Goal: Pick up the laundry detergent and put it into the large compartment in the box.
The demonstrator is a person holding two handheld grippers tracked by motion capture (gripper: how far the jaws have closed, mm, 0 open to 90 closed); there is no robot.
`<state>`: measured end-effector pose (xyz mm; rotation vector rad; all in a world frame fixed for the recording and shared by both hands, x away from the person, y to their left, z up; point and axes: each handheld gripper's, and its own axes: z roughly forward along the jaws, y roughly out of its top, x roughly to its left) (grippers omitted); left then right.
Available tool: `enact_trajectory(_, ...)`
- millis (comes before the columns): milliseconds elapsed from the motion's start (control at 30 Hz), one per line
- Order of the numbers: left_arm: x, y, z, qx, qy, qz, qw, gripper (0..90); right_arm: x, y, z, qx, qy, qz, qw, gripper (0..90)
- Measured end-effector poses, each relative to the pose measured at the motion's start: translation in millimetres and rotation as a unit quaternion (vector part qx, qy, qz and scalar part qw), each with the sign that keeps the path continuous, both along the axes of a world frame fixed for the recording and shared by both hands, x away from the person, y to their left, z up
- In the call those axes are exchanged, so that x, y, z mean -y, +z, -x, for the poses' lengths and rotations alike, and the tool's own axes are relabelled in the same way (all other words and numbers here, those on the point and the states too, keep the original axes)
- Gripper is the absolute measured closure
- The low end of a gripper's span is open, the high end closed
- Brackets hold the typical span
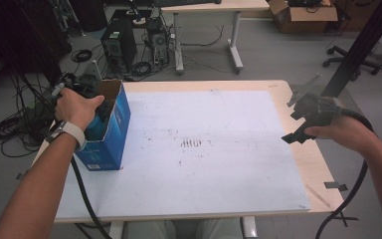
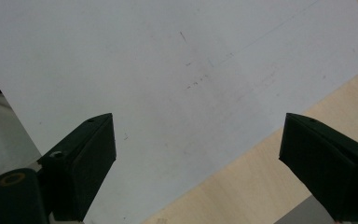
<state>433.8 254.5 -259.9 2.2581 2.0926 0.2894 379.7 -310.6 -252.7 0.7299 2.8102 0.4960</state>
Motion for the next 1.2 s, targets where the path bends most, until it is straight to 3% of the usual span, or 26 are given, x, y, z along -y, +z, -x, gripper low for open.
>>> enact_trajectory(467,-3.6,-18.5,0.6,-0.004,0.001,0.002,1.0,37.6,-2.2,-1.0,-1.1,-0.001,0.002,0.001,1.0,10.6)
enact_trajectory(1200,-8.6,-21.1,-2.6,0.0,0.003,0.011,0.9999,37.1,-0.9,-3.1,0.6,-0.004,-0.001,-0.002,1.0,10.6)
